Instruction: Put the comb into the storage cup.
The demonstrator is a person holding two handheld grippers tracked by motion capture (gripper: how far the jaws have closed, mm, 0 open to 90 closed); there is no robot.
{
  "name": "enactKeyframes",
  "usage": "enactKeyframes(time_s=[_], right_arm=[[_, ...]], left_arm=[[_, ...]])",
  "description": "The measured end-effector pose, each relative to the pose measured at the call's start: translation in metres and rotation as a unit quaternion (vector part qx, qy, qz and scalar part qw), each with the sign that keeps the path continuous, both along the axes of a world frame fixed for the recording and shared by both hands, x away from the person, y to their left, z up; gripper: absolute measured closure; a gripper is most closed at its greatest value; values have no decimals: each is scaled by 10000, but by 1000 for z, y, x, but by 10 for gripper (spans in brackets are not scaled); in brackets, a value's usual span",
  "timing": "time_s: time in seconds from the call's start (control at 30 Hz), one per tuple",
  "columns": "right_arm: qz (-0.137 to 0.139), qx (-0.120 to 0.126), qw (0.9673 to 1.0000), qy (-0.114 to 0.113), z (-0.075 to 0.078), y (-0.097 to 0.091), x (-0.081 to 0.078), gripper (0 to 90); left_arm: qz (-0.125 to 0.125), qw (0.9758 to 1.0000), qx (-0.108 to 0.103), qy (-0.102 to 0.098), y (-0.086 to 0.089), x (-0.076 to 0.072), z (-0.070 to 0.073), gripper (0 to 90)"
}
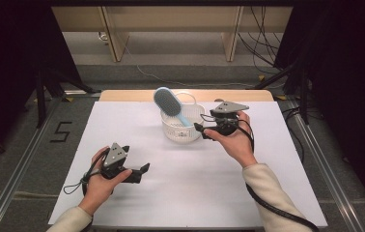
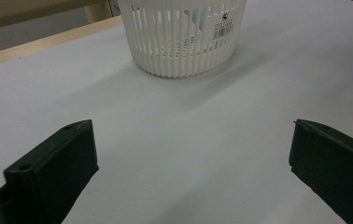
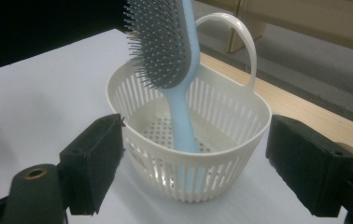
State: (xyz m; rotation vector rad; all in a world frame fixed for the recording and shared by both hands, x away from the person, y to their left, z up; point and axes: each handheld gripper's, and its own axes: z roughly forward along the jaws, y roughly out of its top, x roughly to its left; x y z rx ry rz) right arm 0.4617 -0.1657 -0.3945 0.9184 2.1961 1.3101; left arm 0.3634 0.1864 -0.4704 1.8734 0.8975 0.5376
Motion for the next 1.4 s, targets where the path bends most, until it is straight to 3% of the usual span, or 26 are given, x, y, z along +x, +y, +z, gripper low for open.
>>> enactKeyframes(time_s=[0.83, 1.4], right_arm=[[-26, 247, 9997, -20, 1, -19, -26, 198], [28, 404, 9991, -110, -11, -49, -60, 199]], left_arm=[[5, 10000, 5, -21, 1, -1, 1, 5], [0, 10000, -2, 0, 1, -2, 1, 7]])
